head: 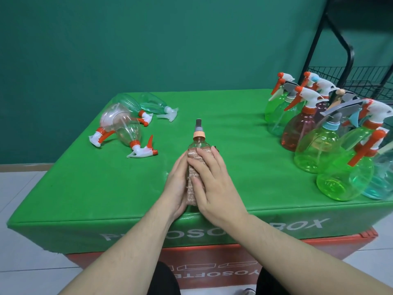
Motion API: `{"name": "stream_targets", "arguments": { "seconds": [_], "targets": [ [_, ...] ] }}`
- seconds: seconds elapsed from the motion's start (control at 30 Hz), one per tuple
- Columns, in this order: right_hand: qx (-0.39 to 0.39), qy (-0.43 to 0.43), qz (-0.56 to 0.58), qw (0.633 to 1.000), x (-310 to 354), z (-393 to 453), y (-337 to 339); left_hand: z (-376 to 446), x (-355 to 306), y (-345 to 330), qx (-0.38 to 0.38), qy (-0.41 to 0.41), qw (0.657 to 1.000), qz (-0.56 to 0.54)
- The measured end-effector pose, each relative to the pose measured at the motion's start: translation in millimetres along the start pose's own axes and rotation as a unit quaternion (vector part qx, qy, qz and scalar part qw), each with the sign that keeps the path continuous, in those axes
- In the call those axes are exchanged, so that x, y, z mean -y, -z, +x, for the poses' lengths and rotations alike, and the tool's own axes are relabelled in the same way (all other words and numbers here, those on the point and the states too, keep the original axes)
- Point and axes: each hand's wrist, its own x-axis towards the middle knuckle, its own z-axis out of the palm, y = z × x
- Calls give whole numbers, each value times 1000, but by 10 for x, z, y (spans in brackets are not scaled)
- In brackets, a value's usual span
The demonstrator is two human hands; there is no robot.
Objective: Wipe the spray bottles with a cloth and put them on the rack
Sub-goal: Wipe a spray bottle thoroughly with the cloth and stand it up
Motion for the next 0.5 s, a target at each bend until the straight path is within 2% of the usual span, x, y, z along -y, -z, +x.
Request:
{"name": "stream_targets", "arguments": {
  "seconds": [0.13,0.33,0.5],
  "targets": [
    [5,-4,12,1000,-15,175,31,-43,-43,-37,11,-5,1000,-11],
    [37,-93,76,992,44,507,94,-91,-71,-55,4,19,1000,-8],
    [64,-130,78,986,73,632,78,-82,-54,-51,-11,16,1000,-24]
  ]
}}
